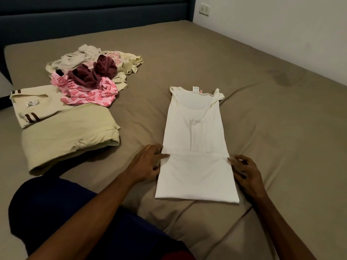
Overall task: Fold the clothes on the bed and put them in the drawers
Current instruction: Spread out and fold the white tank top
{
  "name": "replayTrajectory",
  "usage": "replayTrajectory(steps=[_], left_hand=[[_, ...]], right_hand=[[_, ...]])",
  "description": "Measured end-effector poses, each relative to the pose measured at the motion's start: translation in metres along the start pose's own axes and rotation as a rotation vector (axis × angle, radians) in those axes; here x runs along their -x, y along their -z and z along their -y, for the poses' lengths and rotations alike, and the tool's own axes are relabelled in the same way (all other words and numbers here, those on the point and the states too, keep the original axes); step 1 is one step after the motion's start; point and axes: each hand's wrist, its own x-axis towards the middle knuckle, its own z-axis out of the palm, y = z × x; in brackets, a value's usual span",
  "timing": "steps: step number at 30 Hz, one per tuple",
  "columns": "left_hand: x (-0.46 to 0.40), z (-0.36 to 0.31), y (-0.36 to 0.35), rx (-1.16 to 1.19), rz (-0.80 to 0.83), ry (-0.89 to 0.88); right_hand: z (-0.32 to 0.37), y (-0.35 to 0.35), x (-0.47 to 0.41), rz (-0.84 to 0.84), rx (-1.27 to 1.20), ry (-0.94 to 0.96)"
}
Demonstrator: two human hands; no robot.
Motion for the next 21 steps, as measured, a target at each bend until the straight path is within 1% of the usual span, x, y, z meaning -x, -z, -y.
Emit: replayTrajectory(steps=[2, 4, 6, 8, 11, 12, 13, 15, 17, 18, 19, 21], left_hand=[[-0.001, -0.004, -0.006, -0.152, 0.01, -0.127], [0.0, -0.007, -0.008, -0.212, 0.0, -0.214], [0.003, -0.011, -0.004, -0.244, -0.014, -0.287], [0.005, -0.015, 0.0, -0.274, -0.01, -0.338], [0.009, -0.019, -0.01, -0.242, 0.078, -0.379], [0.01, -0.017, -0.014, -0.186, 0.074, -0.377], [0.012, -0.019, -0.018, -0.092, 0.033, -0.373], [0.007, -0.025, -0.014, 0.12, -0.071, -0.313], [-0.005, -0.034, -0.002, 0.314, -0.144, -0.172], [-0.014, -0.041, 0.005, 0.403, -0.151, -0.063], [-0.03, -0.042, 0.012, 0.466, -0.161, 0.073], [-0.066, -0.044, 0.022, 0.581, -0.225, 0.375]], right_hand=[[-0.005, 0.007, 0.001, 0.107, -0.034, 0.023], [-0.009, 0.012, -0.002, 0.234, -0.04, 0.034], [-0.01, 0.016, -0.004, 0.295, -0.023, 0.08], [-0.01, 0.017, -0.006, 0.32, -0.011, 0.133], [-0.005, 0.017, -0.008, 0.368, -0.107, 0.169], [-0.005, 0.015, -0.01, 0.382, -0.145, 0.197], [-0.004, 0.016, -0.007, 0.391, -0.163, 0.218], [0.004, 0.022, -0.016, 0.389, -0.205, 0.221], [0.023, 0.027, -0.034, 0.386, -0.35, 0.126], [0.036, 0.028, -0.043, 0.354, -0.42, 0.056], [0.049, 0.027, -0.059, 0.288, -0.47, -0.007], [0.061, 0.019, -0.093, 0.154, -0.526, -0.155]])
